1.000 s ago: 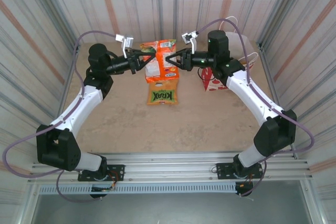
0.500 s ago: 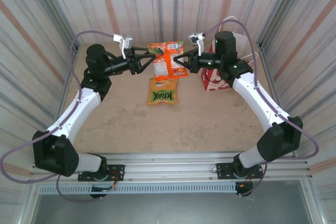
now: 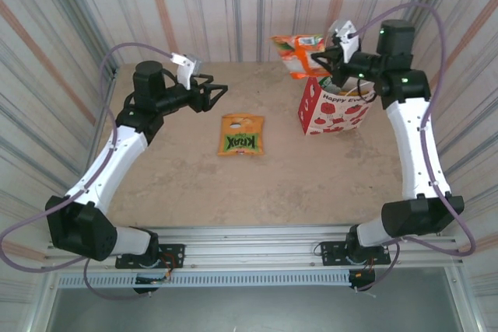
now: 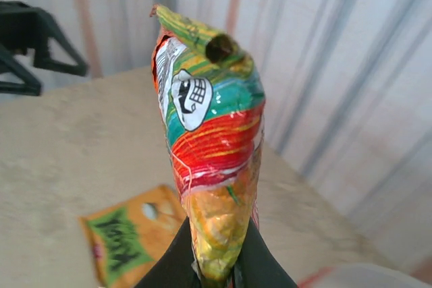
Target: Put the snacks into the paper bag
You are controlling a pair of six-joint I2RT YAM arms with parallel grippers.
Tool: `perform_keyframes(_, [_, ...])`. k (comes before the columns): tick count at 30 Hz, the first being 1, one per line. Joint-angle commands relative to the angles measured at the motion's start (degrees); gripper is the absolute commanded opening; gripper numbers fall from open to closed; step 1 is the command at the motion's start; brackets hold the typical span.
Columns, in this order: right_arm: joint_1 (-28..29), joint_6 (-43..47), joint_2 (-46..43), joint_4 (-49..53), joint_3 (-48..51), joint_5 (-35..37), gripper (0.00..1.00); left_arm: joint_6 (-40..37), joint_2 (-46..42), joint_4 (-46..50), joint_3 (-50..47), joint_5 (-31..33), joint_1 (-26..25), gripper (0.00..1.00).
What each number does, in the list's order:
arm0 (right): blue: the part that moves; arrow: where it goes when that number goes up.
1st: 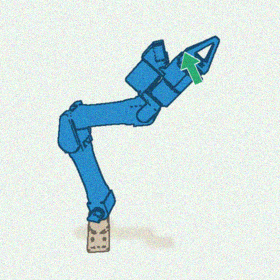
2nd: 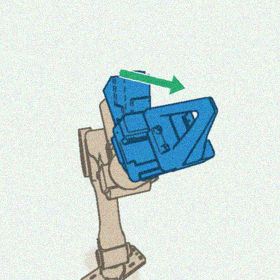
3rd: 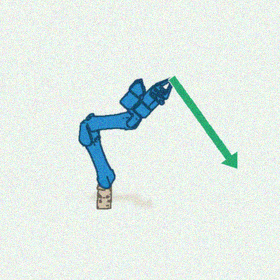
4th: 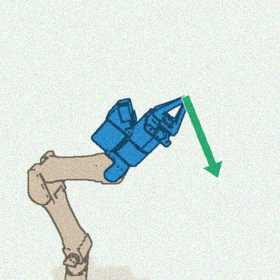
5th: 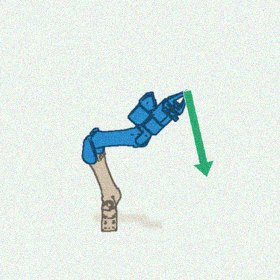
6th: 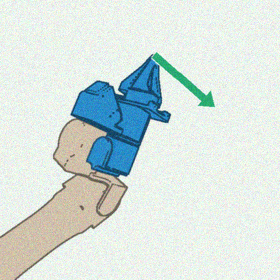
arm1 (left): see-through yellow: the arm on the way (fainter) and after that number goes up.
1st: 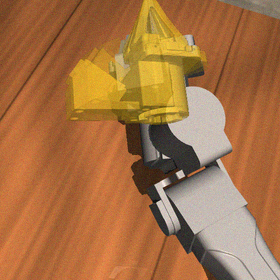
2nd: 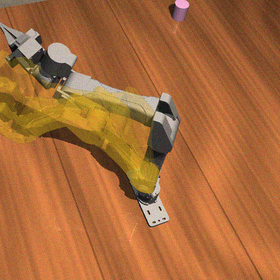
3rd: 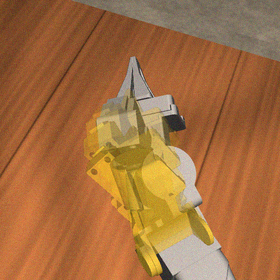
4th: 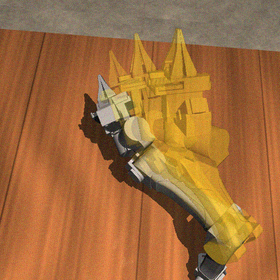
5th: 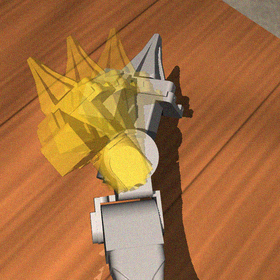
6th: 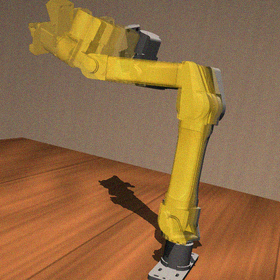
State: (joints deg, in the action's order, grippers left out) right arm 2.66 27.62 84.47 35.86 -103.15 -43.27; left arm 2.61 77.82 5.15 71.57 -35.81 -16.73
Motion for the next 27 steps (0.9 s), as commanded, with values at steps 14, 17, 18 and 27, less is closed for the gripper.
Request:
perform_keyframes(14, [-11.1, 32.5, 15.6, 19.1, -21.8, 8.3, 0.00, -9.8, 7.0, 12.0, 6.8, 5.8, -3.3, 0.68])
perform_keyframes(17, [-11.1, 36.7, 19.0, 26.0, -26.3, 9.4, 0.00, -9.8, 8.3, 12.9, 7.9, 5.8, -3.7, 0.68])
perform_keyframes(18, [-11.0, 37.9, 20.4, 28.6, -28.1, 10.3, 0.00, -9.8, 8.8, 13.0, 8.1, 5.9, -4.0, 0.68])
perform_keyframes(27, [-9.3, 44.6, 26.7, 41.7, -36.3, 24.9, 0.00, -10.5, 12.4, 14.9, 10.9, 6.2, -5.2, 0.66])
